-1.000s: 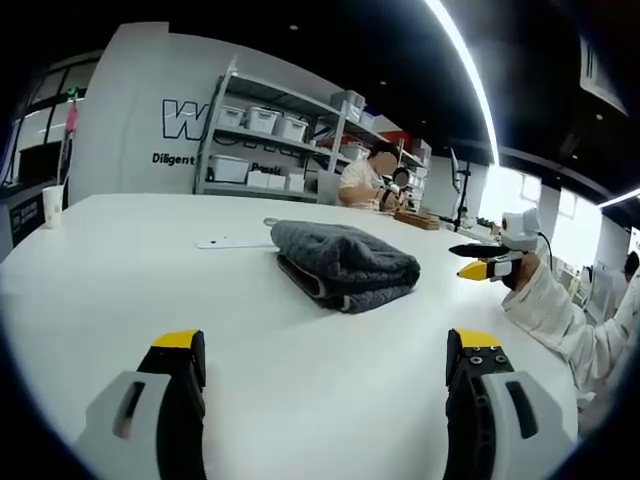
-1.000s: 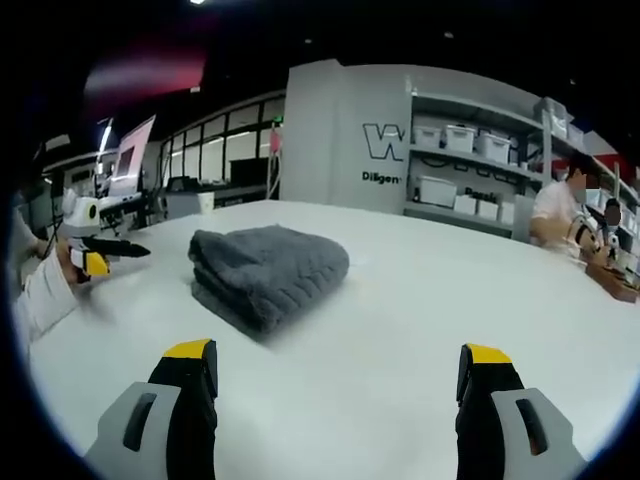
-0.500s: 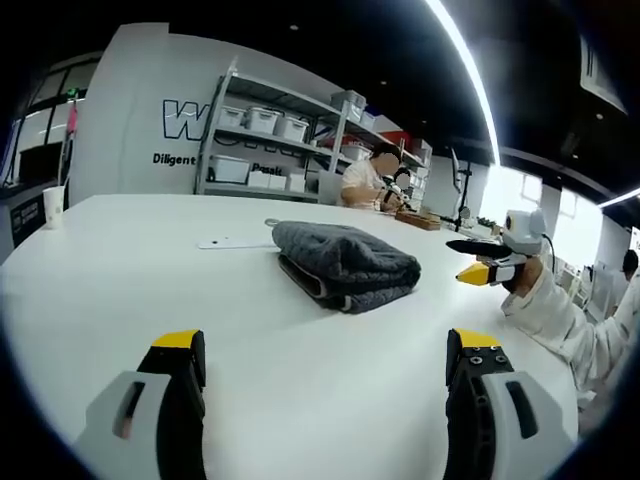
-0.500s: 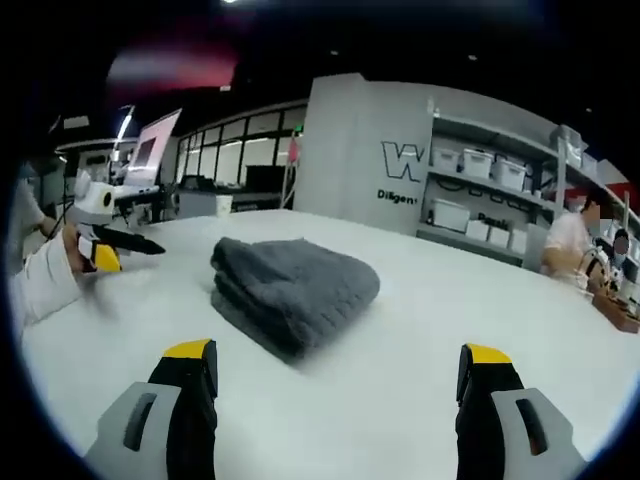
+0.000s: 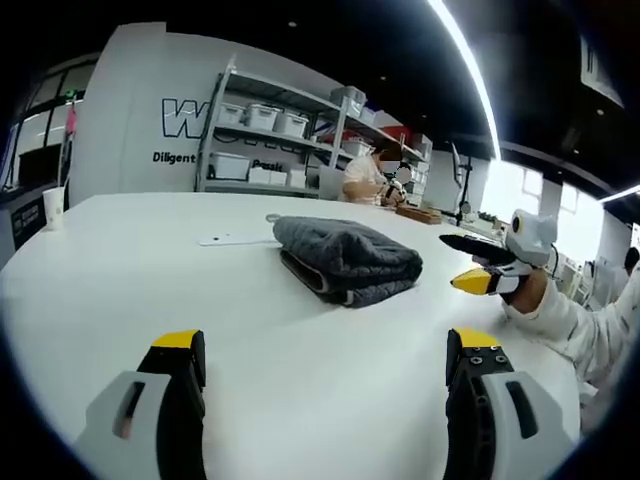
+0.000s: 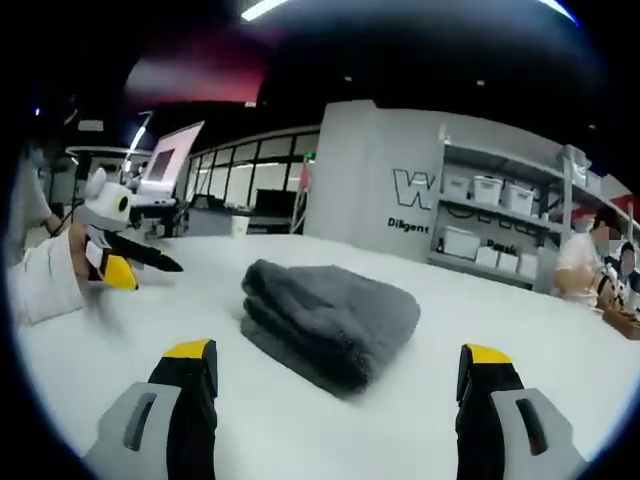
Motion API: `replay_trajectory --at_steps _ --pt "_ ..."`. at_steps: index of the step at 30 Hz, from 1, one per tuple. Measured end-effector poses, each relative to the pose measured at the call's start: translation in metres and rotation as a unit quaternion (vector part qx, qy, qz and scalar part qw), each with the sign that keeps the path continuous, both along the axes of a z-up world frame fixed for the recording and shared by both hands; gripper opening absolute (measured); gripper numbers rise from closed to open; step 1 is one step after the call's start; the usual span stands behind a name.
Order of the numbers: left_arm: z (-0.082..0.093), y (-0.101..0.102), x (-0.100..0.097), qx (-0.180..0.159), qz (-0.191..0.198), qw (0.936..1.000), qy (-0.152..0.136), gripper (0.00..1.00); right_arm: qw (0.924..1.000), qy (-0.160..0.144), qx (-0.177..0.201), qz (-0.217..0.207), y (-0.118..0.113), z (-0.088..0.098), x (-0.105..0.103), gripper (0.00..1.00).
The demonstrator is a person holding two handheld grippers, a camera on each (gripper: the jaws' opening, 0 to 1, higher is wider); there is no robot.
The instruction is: Open the folded towel by lifting each exposed corner and separating the folded layers until the towel lies flat within the target outline without major curled edges
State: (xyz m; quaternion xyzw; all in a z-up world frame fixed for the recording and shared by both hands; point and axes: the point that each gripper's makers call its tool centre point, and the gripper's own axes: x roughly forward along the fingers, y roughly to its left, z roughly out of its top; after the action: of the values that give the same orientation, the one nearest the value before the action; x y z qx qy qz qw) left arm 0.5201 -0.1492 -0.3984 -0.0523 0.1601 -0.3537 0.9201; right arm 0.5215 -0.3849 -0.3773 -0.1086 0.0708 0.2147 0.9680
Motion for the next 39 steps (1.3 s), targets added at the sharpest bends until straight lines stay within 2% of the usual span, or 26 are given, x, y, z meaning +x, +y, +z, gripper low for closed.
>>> replay_trajectory --at_steps 2,3,9,11,13,14,27,34,39 --pt "-0.001 0.000 0.000 0.002 0.000 1.0000 0.001 0.99 0.9999 0.000 0.009 0.007 0.004 0.000 0.000 1.00" --pt "-0.004 0.000 0.000 0.012 -0.003 0.9999 0.003 0.99 0.9998 -0.018 0.005 0.006 0.014 -0.002 0.000 1.00" --pt "0.000 0.000 0.000 0.007 -0.003 1.0000 0.000 0.99 0.9994 -0.031 -0.007 0.015 0.030 -0.009 0.000 1.00" --pt "-0.002 0.001 -0.001 0.012 -0.003 0.9999 0.001 0.99 0.9984 -0.052 -0.012 0.018 0.037 -0.007 0.001 1.00" --pt "0.000 0.000 -0.002 0.012 -0.004 0.9999 -0.002 0.99 0.9982 -0.056 -0.013 0.016 0.039 -0.007 0.001 1.00" --pt "0.001 0.000 -0.002 0.012 -0.005 0.9999 -0.004 0.99 0.9969 -0.075 0.001 0.027 0.050 0.000 -0.003 1.00" --pt "0.004 0.000 -0.003 0.012 -0.001 0.9999 -0.006 0.99 0.9932 -0.099 -0.043 0.043 0.080 0.002 0.002 0.99" --pt "0.003 0.000 -0.004 0.017 -0.004 0.9998 -0.007 0.99 0.9913 -0.119 -0.034 0.044 0.087 0.011 0.010 0.99" --pt "0.004 0.001 -0.004 0.017 -0.002 0.9998 -0.008 0.99 0.9891 -0.136 -0.031 0.049 0.093 0.017 0.014 0.95"
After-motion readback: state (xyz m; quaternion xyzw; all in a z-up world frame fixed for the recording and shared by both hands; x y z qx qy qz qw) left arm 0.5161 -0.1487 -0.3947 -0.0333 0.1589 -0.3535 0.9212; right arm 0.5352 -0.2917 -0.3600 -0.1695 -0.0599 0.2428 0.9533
